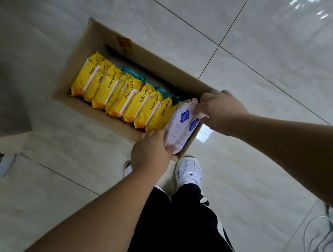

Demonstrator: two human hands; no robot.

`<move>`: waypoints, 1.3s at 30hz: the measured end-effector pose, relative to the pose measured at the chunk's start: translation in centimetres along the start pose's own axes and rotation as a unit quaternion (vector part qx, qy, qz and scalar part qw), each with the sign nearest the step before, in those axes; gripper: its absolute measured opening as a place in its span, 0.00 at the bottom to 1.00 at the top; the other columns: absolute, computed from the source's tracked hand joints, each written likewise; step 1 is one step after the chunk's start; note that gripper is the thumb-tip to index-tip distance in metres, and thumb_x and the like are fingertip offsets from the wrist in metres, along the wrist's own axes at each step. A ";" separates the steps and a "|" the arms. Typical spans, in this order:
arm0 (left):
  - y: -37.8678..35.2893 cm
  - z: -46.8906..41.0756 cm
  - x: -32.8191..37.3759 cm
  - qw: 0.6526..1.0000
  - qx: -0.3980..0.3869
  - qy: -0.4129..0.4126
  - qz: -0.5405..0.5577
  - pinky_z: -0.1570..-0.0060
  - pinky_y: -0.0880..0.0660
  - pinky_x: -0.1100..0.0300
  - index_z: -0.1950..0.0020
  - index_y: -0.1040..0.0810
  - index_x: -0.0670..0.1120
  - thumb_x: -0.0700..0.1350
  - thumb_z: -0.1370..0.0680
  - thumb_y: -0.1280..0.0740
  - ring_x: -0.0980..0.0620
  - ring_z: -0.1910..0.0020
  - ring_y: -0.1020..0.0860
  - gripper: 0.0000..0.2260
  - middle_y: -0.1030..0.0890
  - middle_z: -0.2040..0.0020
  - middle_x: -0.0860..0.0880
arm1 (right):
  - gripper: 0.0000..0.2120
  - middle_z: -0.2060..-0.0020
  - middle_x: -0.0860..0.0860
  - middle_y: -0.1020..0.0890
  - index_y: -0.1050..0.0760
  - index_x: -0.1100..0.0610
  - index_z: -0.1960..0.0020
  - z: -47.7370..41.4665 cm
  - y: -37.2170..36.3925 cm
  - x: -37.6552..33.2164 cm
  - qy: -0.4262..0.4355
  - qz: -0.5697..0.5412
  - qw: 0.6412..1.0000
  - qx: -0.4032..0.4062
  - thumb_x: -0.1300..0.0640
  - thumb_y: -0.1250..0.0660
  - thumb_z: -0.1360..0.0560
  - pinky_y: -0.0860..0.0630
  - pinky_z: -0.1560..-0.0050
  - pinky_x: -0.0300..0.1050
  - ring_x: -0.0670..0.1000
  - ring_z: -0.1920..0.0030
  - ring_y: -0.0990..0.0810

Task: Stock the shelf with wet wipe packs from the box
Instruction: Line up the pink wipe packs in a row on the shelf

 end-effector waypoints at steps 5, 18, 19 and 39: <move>0.1 -0.7 0.1 0.995 0.035 -0.070 -0.057 0.63 0.38 0.56 0.56 0.26 0.49 0.54 0.23 0.31 0.43 0.54 0.24 0.10 0.20 0.58 0.48 | 0.11 0.50 0.47 0.22 0.19 0.43 0.44 -0.9 -0.7 0.1 0.014 0.022 0.999 0.041 0.49 0.30 0.26 0.31 0.40 0.52 0.55 0.41 0.25; 9.9 -0.6 1.1 0.990 0.086 -0.048 0.103 0.63 0.37 0.55 0.45 0.26 0.40 0.42 0.17 0.39 0.36 0.56 0.24 0.06 0.20 0.54 0.39 | 0.04 0.63 0.51 0.23 0.29 0.54 0.53 4.4 5.7 -0.5 -0.022 -0.188 0.980 0.059 0.56 0.40 0.19 0.33 0.63 0.47 0.58 0.59 0.24; 11.7 -0.1 1.5 0.987 0.091 -0.046 0.123 0.62 0.38 0.55 0.44 0.26 0.39 0.42 0.17 0.39 0.38 0.57 0.24 0.07 0.21 0.56 0.41 | 0.05 0.65 0.50 0.24 0.30 0.53 0.53 5.3 7.5 -0.5 -0.027 -0.213 0.974 0.066 0.57 0.40 0.19 0.36 0.66 0.46 0.57 0.62 0.26; 65.1 34.2 16.8 0.944 0.275 -0.106 0.146 0.61 0.26 0.58 0.51 0.25 0.54 0.49 0.17 0.39 0.59 0.61 0.22 0.05 0.20 0.58 0.55 | 0.09 0.72 0.51 0.23 0.28 0.53 0.58 35.5 58.1 -16.9 0.129 -0.423 0.850 0.285 0.60 0.34 0.19 0.29 0.69 0.36 0.41 0.73 0.27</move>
Point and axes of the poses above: each hand's wrist, its own z-axis away from the middle knuckle, its own y-axis out of the back of the hand, x = y × z, the point moved 5 cm from there along -z, towards the middle knuckle
